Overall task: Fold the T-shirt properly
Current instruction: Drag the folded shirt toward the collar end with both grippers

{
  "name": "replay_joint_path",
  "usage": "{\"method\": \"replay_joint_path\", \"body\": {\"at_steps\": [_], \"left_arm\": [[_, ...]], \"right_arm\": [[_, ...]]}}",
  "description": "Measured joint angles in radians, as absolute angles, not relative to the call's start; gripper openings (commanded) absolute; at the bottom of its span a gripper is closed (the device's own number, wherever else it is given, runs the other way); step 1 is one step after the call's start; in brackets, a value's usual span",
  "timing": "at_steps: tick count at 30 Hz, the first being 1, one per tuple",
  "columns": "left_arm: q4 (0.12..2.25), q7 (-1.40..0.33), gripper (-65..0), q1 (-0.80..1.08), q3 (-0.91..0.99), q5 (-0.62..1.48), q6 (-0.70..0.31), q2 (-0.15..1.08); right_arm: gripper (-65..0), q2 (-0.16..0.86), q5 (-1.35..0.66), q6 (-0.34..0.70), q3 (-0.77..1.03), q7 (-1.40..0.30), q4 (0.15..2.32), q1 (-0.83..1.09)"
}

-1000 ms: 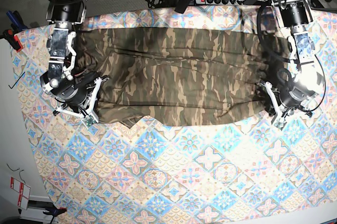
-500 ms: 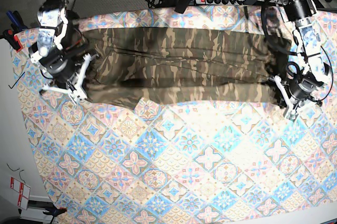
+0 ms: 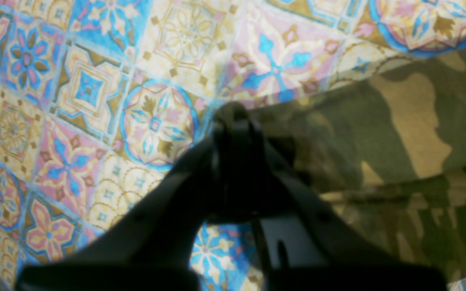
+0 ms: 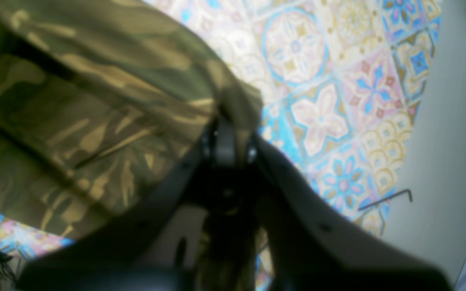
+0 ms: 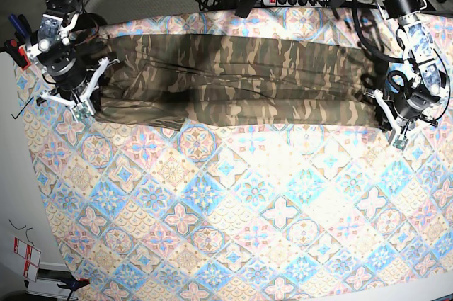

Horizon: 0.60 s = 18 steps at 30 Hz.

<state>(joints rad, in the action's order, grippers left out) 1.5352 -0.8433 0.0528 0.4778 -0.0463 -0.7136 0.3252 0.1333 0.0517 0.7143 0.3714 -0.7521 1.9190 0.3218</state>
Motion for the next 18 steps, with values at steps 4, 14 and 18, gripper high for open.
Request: {"method": "replay_joint_path", "body": {"at_steps": [4, 14, 18], "left_arm": [[1.535, -0.844, -65.0, 0.084, 0.478, -0.044, -0.715, 0.323], [1.533, -0.844, -65.0, 0.117, 0.478, -0.041, -0.719, 0.317], [1.52, -0.825, -65.0, 0.129, 0.478, -0.042, -0.716, 0.316]], "right_arm": [[-62.6, 0.135, 0.051, 0.718, 0.394, -0.712, 1.919, 0.359], [-62.7, 0.133, 0.051, 0.722, 0.451, -0.71, 1.919, 0.434], [-62.7, 0.133, 0.047, 0.722, 0.464, -0.721, 1.917, 0.451]]}}
